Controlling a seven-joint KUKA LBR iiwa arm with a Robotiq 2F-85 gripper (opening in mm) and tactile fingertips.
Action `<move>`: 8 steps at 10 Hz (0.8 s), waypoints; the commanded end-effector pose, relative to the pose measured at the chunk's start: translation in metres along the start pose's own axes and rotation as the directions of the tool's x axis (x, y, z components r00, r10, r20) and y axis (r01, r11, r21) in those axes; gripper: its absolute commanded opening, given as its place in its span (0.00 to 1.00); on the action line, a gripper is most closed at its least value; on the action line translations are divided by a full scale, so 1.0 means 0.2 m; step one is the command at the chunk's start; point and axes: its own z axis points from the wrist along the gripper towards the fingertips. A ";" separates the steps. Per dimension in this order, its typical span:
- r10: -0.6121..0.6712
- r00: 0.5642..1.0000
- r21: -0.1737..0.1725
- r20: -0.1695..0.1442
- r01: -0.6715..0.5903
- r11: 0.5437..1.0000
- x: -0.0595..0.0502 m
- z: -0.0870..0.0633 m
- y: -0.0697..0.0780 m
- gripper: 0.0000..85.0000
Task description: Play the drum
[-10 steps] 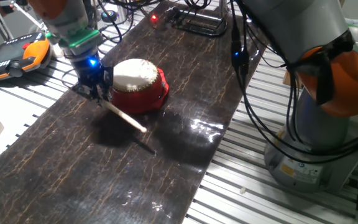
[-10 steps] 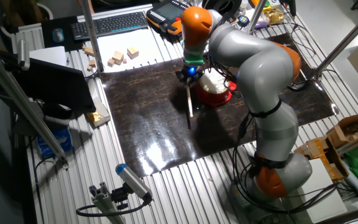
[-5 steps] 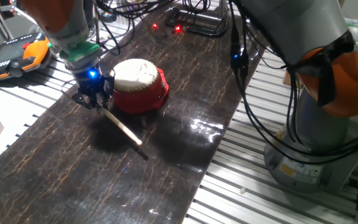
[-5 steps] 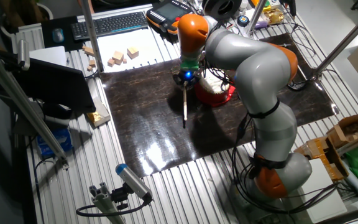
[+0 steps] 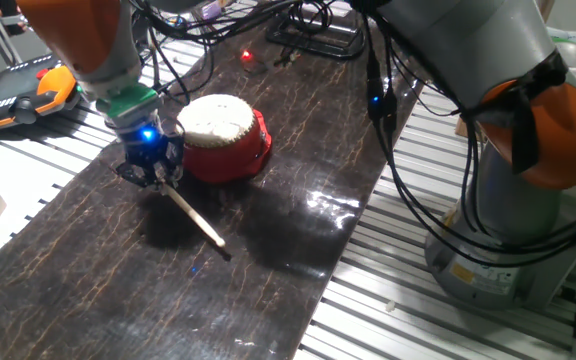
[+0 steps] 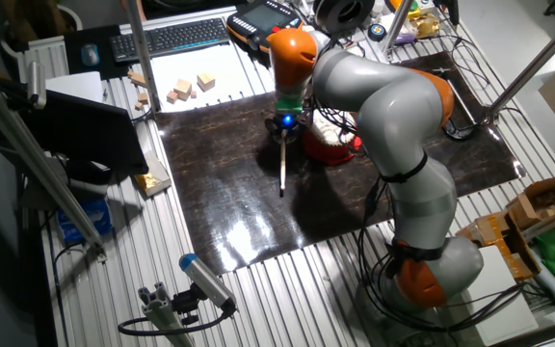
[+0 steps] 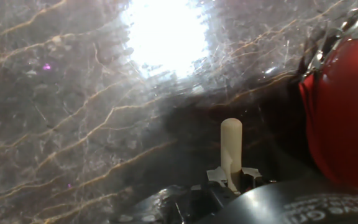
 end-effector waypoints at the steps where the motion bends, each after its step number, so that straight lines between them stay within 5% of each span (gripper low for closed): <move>1: -0.001 1.000 0.000 0.000 0.001 1.000 0.00 0.02 0.00 0.07; 8: 0.005 1.000 -0.019 0.014 -0.005 1.000 -0.02 0.12 0.03 0.17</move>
